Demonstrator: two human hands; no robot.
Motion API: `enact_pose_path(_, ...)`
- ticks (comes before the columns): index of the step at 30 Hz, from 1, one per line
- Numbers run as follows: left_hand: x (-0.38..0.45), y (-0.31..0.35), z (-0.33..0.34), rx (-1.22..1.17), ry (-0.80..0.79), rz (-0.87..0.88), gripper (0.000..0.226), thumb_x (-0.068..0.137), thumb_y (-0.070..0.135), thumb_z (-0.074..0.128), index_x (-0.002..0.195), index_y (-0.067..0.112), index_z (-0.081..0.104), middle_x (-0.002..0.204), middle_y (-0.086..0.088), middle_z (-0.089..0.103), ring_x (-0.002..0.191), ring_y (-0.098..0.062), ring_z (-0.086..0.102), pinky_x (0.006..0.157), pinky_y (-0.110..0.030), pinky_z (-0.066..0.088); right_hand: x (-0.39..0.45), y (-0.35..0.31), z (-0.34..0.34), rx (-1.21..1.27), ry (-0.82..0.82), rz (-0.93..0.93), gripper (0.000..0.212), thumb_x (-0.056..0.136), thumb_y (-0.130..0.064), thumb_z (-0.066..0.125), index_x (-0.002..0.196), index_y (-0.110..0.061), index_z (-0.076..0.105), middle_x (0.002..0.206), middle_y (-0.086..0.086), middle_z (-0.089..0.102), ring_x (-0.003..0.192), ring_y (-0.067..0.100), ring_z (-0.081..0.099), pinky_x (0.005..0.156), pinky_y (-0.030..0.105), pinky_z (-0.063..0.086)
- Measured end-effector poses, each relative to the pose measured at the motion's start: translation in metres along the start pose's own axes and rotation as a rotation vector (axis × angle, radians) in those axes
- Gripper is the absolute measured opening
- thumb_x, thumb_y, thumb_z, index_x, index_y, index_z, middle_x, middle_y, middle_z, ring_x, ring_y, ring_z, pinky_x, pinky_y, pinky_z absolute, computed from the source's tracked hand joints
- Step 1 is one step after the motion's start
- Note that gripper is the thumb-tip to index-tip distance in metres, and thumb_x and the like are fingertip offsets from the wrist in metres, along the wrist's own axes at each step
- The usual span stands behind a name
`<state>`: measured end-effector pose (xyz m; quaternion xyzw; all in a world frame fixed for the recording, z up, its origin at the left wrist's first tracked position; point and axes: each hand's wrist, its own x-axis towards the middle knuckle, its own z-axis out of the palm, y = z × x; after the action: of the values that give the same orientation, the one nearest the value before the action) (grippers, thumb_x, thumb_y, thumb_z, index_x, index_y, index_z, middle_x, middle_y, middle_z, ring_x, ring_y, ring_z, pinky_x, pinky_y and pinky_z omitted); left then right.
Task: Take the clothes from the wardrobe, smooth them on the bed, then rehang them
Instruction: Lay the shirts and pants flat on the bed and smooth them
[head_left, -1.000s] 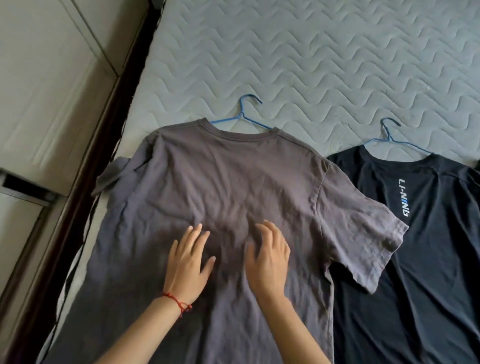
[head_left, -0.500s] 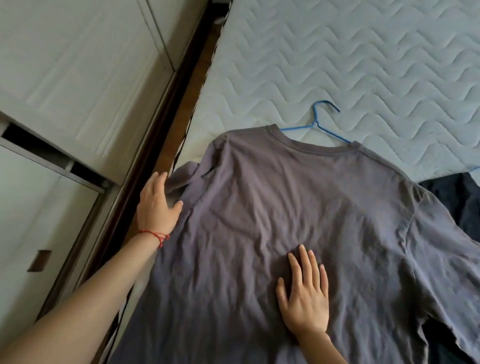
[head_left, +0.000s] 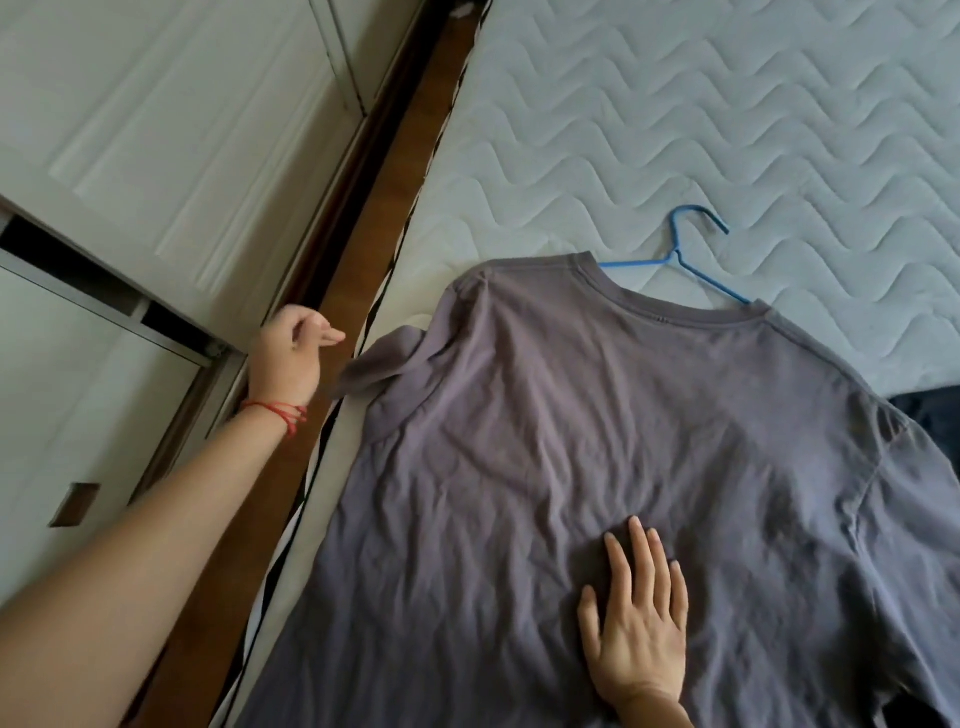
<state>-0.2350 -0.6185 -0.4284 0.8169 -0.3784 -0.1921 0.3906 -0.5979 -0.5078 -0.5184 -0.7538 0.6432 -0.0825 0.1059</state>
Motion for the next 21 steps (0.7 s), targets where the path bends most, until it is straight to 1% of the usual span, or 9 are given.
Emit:
enact_pose_path(3,0.015,0.006,-0.019,0.053,-0.136,0.029,0.025,0.09,0.01,0.044,0.07,0.021,0.052,0.072,0.006,0.061,0.069,0.008,0.058,0.076,-0.014,0.043,0.0,0.0,-0.001,-0.008,0.012,-0.011,0.058,0.074,-0.039,0.039,0.127,-0.015,0.04,0.145,0.007,0.03,0.146,0.012,0.003,0.116,0.032,0.006)
enact_pose_path(5,0.014,0.005,-0.023,0.212,-0.268,0.069,0.018,0.083,0.008,0.059,0.071,0.021,0.057,0.077,0.003,0.062,0.078,0.001,0.059,0.081,-0.016,0.042,0.0,0.0,-0.002,-0.014,0.014,-0.021,0.058,0.075,-0.039,0.039,0.126,-0.014,0.042,0.144,0.008,0.031,0.14,0.023,0.02,0.116,0.032,0.006)
enact_pose_path(6,0.011,0.002,-0.022,0.29,-0.348,0.086,0.013,0.078,0.007,0.065,0.077,0.018,0.059,0.084,-0.001,0.063,0.086,-0.01,0.061,0.085,-0.022,0.041,0.0,-0.001,-0.003,-0.015,0.013,-0.021,0.057,0.075,-0.038,0.039,0.126,-0.013,0.043,0.144,0.008,0.031,0.137,0.025,0.023,0.116,0.031,0.005)
enact_pose_path(8,-0.001,-0.007,-0.012,0.436,-0.494,0.15,0.032,0.07,0.009,0.074,0.097,0.012,0.059,0.104,-0.008,0.061,0.101,-0.024,0.058,0.088,-0.03,0.042,0.0,-0.001,-0.004,-0.016,0.008,-0.012,0.057,0.075,-0.038,0.039,0.127,-0.014,0.041,0.144,0.007,0.03,0.141,0.021,0.015,0.116,0.03,0.003)
enact_pose_path(10,-0.012,-0.014,-0.001,0.511,-0.548,0.186,0.055,0.065,0.013,0.078,0.113,0.008,0.053,0.12,-0.013,0.053,0.107,-0.029,0.054,0.09,-0.036,0.044,0.0,-0.001,-0.004,-0.019,-0.008,0.006,0.058,0.076,-0.039,0.038,0.128,-0.016,0.039,0.146,0.006,0.028,0.146,0.011,0.0,0.117,0.03,0.001)
enact_pose_path(12,-0.019,-0.016,0.008,0.57,-0.452,0.216,0.058,0.066,0.015,0.076,0.118,0.006,0.05,0.124,-0.016,0.049,0.107,-0.036,0.055,0.088,-0.043,0.047,0.0,-0.001,-0.003,-0.018,-0.024,0.013,0.058,0.076,-0.039,0.038,0.129,-0.016,0.039,0.146,0.007,0.028,0.145,0.006,-0.009,0.117,0.03,0.001)
enact_pose_path(16,-0.021,-0.016,0.02,0.681,-0.223,0.334,0.028,0.074,0.005,0.064,0.102,0.002,0.061,0.112,-0.021,0.058,0.092,-0.042,0.06,0.075,-0.046,0.048,0.0,-0.001,-0.002,-0.021,-0.03,0.007,0.057,0.077,-0.039,0.038,0.129,-0.015,0.04,0.146,0.008,0.031,0.144,0.006,-0.009,0.116,0.031,0.002)
enact_pose_path(19,-0.015,-0.013,0.017,0.506,-0.122,0.323,0.012,0.08,0.003,0.06,0.09,-0.002,0.065,0.102,-0.022,0.063,0.089,-0.04,0.062,0.075,-0.044,0.05,-0.001,0.0,-0.002,-0.014,-0.028,0.01,0.057,0.078,-0.039,0.038,0.128,-0.015,0.041,0.146,0.008,0.031,0.144,0.006,-0.009,0.117,0.031,0.001)
enact_pose_path(21,-0.009,-0.004,0.01,0.28,-0.028,0.245,0.013,0.081,0.001,0.057,0.09,-0.003,0.065,0.093,-0.015,0.065,0.088,-0.028,0.062,0.076,-0.03,0.046,0.0,0.0,-0.003,-0.011,-0.028,0.01,0.057,0.078,-0.04,0.038,0.129,-0.016,0.041,0.146,0.007,0.029,0.144,0.006,-0.01,0.117,0.03,-0.001)
